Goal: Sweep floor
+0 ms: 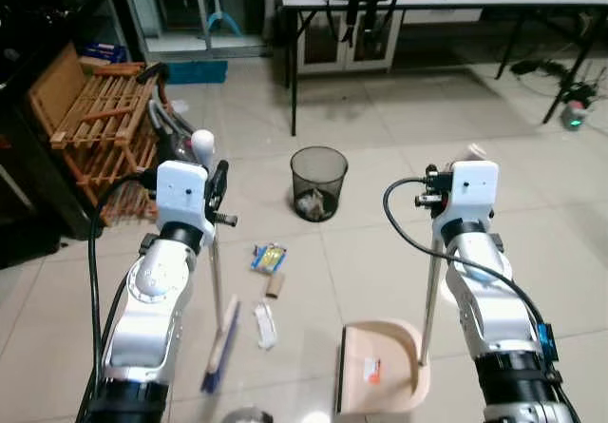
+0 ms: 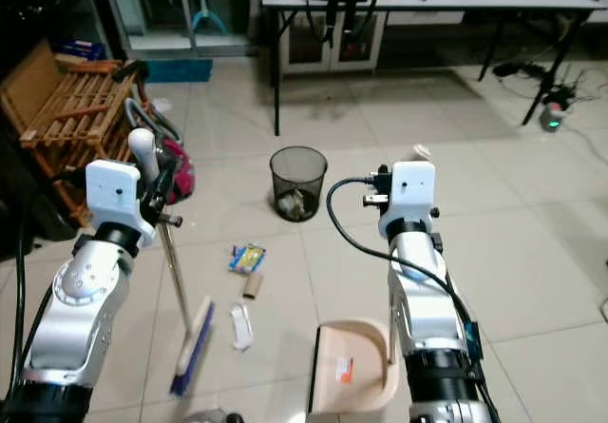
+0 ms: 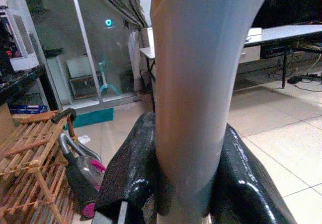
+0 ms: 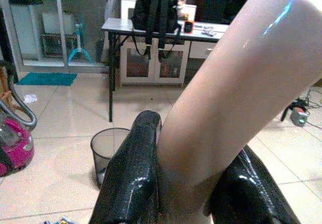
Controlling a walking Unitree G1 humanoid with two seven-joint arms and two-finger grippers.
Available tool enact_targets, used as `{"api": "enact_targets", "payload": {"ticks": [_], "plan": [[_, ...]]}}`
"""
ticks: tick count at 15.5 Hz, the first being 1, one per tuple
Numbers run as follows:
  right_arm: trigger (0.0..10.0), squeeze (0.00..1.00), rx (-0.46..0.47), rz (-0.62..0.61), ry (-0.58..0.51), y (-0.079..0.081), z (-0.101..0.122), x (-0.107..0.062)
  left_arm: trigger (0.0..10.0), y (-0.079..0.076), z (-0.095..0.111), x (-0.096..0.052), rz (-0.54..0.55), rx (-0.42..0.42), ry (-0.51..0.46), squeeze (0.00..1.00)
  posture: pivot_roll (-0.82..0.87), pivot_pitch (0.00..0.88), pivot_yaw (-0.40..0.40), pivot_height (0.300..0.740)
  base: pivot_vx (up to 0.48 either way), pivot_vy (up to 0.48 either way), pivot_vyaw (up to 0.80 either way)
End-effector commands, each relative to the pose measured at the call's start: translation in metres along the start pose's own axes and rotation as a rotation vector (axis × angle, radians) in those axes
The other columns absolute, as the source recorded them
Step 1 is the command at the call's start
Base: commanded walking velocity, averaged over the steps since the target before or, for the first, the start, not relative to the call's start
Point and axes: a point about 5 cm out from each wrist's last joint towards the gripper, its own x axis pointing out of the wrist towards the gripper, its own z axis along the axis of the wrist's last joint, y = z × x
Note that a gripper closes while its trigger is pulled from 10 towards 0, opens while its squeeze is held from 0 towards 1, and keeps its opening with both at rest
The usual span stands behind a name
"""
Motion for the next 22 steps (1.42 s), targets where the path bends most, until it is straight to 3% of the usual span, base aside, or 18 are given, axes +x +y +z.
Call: {"api": "enact_targets", "payload": {"ticks": [1, 8, 17, 19, 22], "plan": [[10.0, 0.00, -0.014, -0.005, -0.026, -0.0001, 0.0084, 0.0018, 10.0, 0.0017, 0.0070, 0.0026, 0.013, 0.024, -0.027, 0.00, -0.02, 0.050, 0.006, 0.740, 0.386, 0.000, 0.00], [10.0, 0.00, -0.006, -0.063, -0.002, -0.0064, 0.0050, 0.0025, 10.0, 0.0001, 0.0046, 0.0042, 0.010, 0.030, -0.016, 0.00, -0.02, 0.048, 0.009, 0.740, 0.411, 0.000, 0.00], [10.0, 0.00, 0.002, -0.058, -0.004, -0.0029, 0.0030, 0.0028, 10.0, -0.0007, -0.0002, 0.0036, 0.012, 0.034, -0.008, 0.00, -0.02, 0.063, 0.002, 0.740, 0.411, 0.000, 0.00], [10.0, 0.00, -0.053, -0.050, -0.006, -0.0008, 0.0024, 0.0033, 10.0, -0.0001, -0.0012, 0.0030, 0.012, 0.034, -0.005, 0.00, -0.02, 0.072, -0.001, 0.740, 0.411, 0.000, 0.40], [10.0, 0.00, -0.019, -0.099, -0.006, -0.0051, -0.0002, 0.0023, 10.0, -0.0022, -0.0028, 0.0057, 0.006, 0.039, 0.000, 0.00, -0.01, 0.081, 0.001, 0.740, 0.411, 0.000, 0.27]]}}
